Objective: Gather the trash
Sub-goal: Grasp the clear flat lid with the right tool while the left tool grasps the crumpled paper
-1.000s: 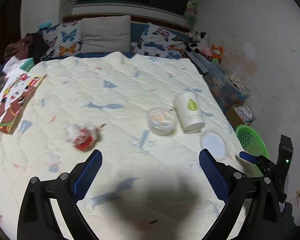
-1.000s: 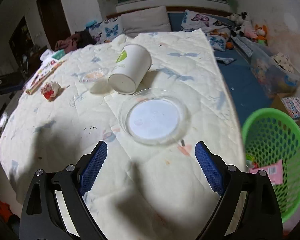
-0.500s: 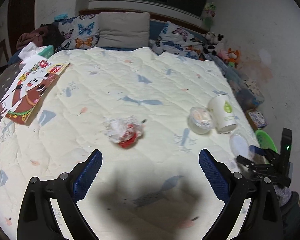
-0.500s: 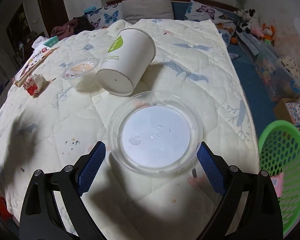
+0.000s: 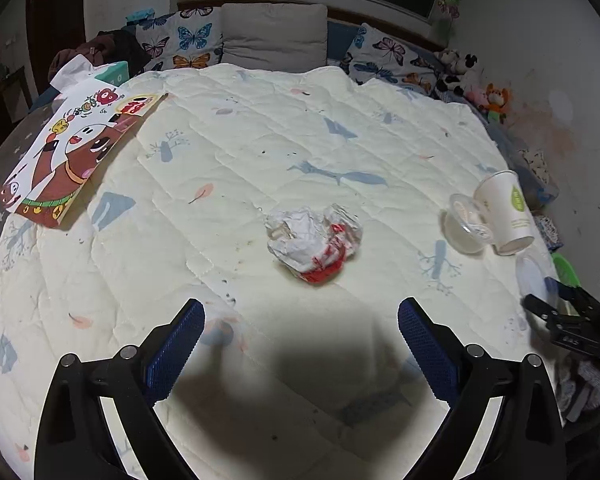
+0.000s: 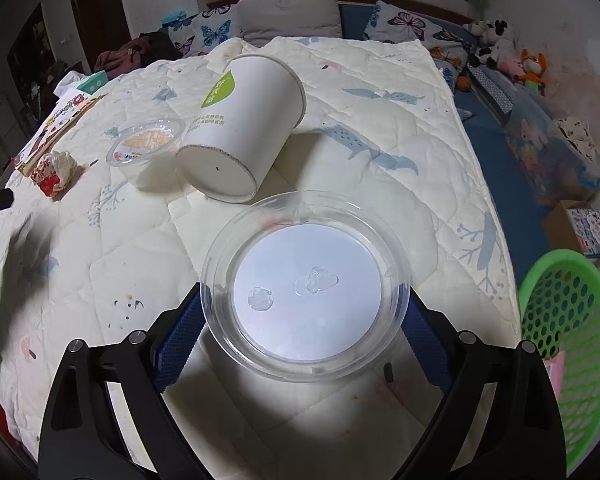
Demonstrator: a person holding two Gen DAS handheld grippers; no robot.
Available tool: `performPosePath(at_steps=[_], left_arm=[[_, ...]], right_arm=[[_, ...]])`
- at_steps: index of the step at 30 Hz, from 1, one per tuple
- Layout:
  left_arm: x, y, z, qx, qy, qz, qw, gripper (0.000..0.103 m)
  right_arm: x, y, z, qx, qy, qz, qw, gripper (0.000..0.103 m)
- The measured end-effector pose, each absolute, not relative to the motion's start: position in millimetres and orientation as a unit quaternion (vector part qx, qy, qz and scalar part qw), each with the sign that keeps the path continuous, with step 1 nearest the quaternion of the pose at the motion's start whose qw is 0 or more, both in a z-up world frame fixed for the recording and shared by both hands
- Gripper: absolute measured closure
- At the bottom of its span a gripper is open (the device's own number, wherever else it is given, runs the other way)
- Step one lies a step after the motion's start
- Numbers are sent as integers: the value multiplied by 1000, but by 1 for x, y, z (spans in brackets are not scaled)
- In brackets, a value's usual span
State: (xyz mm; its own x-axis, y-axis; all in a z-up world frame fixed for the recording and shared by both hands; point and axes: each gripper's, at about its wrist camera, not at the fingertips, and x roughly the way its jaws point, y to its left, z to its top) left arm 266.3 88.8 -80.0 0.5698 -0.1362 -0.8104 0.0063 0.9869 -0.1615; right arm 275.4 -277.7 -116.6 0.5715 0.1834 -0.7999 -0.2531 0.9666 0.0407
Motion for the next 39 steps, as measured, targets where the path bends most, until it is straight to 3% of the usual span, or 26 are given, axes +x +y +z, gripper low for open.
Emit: performPosePath(at_steps=[10, 14, 24, 29, 39], left_arm=[[302, 93, -91, -78, 465, -37, 881, 11], [313, 95, -98, -83, 467, -39, 879, 22], [320, 101, -107, -112, 469, -56, 874, 33], [321, 95, -105, -119, 464, -76, 874, 54], [298, 90, -89, -115, 456, -85, 878, 63]], right_arm=[[259, -285, -109, -10, 439, 127, 889, 12], [250, -287, -105, -4, 434, 128, 892, 12], [233, -294, -103, 9, 431, 124, 894, 12], [225, -296, -100, 18, 427, 123, 896, 12], [207, -305, -91, 38, 412, 122, 902, 12]])
